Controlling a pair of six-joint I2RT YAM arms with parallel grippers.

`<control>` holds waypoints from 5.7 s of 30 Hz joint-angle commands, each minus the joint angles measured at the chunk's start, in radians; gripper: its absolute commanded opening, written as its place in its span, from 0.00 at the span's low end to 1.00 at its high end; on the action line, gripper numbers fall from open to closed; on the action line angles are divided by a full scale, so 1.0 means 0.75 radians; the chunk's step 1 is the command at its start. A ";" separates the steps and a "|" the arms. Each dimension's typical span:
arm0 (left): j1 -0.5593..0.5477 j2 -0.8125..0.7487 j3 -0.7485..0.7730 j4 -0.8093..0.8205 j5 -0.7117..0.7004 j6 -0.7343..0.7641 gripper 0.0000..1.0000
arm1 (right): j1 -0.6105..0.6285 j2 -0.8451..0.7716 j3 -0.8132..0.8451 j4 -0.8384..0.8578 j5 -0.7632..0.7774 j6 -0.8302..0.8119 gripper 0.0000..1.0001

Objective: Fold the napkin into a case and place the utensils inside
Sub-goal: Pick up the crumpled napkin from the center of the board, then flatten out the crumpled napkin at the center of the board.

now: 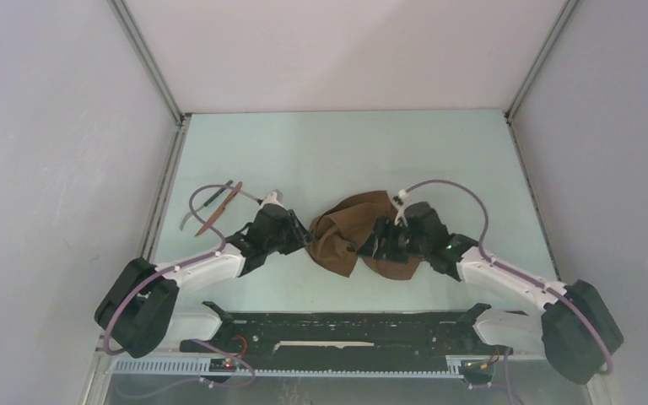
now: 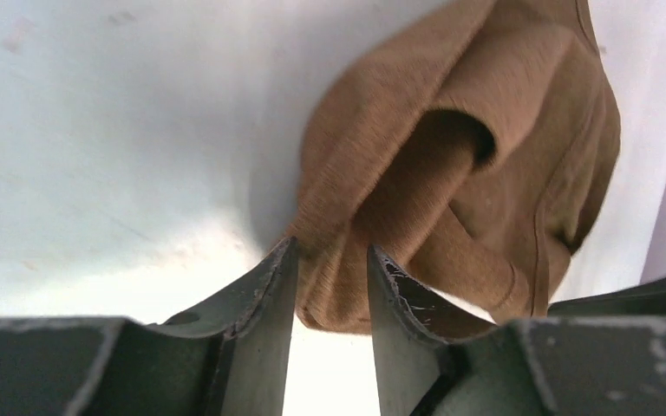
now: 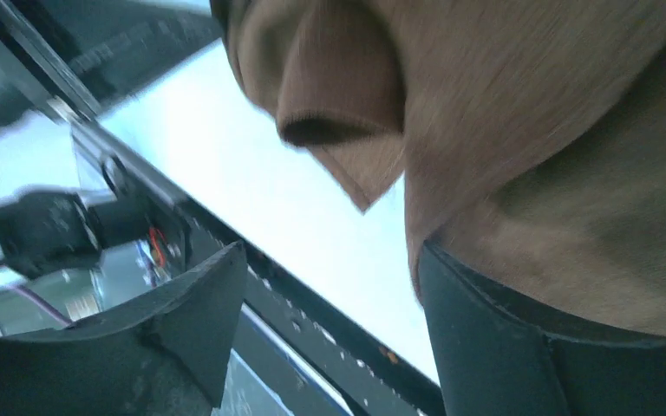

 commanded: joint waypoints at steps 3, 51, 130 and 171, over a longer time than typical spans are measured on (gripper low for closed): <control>0.113 -0.017 -0.002 0.039 0.009 0.056 0.38 | -0.379 0.059 0.244 -0.043 0.045 -0.145 0.82; 0.014 -0.059 -0.005 -0.073 0.405 0.068 0.76 | -0.946 0.822 0.874 0.089 -0.620 -0.094 0.00; 0.228 0.209 1.161 -0.921 -0.741 0.501 0.00 | -0.824 0.202 0.982 -0.401 -0.262 -0.397 0.00; 0.489 1.471 2.641 -1.082 -0.414 0.859 0.17 | -0.881 1.577 2.452 -0.841 0.131 -0.651 0.53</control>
